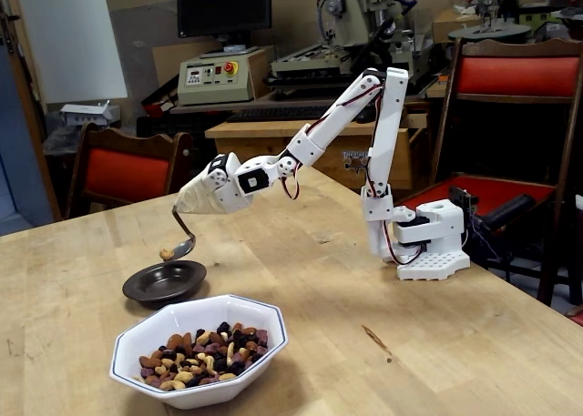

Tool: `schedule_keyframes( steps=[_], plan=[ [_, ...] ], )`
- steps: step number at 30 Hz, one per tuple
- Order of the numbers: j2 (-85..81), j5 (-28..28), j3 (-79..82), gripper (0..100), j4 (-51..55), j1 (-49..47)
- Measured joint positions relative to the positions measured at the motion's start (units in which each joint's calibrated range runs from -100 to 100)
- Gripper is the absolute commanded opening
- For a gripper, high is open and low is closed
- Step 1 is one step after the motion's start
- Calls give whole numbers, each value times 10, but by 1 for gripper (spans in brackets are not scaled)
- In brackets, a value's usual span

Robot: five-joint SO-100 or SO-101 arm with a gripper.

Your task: Use spoon to take food

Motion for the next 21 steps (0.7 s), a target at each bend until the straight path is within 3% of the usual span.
schedule_keyframes(
  steps=[9,21],
  plan=[
    [0,4,0,4,0,-55],
    [0,17,0,4,0,-60]
  ],
)
